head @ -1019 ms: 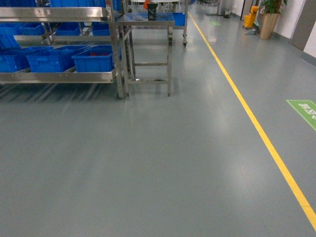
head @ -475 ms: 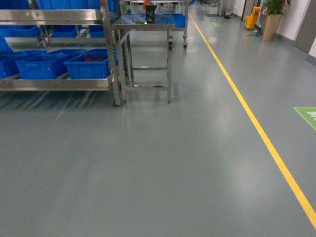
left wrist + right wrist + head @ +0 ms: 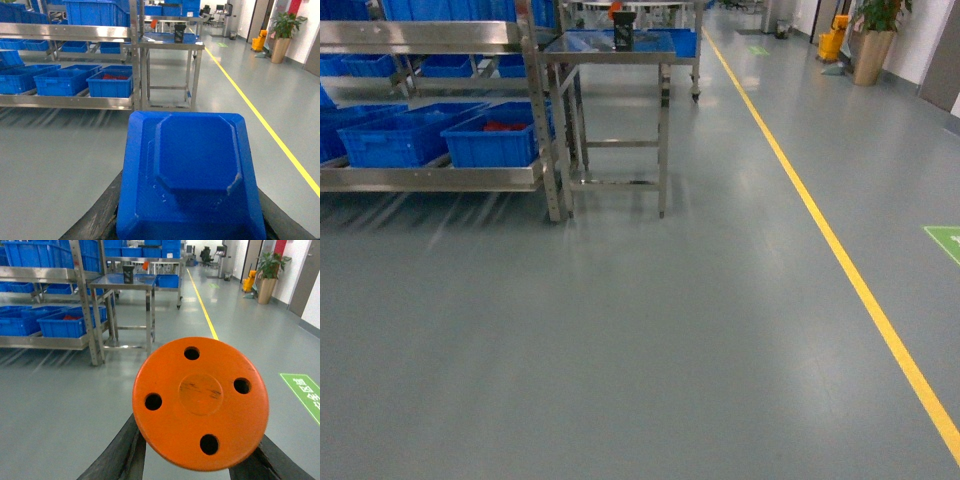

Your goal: Sort blue parts and orange caps into right shelf containers

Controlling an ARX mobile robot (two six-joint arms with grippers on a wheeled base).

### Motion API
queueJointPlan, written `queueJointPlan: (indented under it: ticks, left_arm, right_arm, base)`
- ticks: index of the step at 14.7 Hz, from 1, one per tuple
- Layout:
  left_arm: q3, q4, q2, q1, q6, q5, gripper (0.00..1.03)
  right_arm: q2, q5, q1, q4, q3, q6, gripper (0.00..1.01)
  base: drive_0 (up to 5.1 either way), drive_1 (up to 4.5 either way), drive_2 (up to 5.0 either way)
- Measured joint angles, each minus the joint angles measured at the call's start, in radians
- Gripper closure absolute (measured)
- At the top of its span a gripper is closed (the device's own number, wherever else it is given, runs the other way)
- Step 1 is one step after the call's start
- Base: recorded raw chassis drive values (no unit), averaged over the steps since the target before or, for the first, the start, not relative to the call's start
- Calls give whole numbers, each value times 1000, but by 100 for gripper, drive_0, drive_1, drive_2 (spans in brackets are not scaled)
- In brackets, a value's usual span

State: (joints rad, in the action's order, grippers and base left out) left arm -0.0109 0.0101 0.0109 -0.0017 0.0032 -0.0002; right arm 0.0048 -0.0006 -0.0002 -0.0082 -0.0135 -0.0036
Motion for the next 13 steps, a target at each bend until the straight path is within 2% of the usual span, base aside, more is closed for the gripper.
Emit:
queueJointPlan:
  ticks: [13]
  left_arm:
    - [0,-1,0,0,0,0,60]
  right_arm:
    - [0,0,0,2,0,0,61]
  base:
    - [0,434,-433]
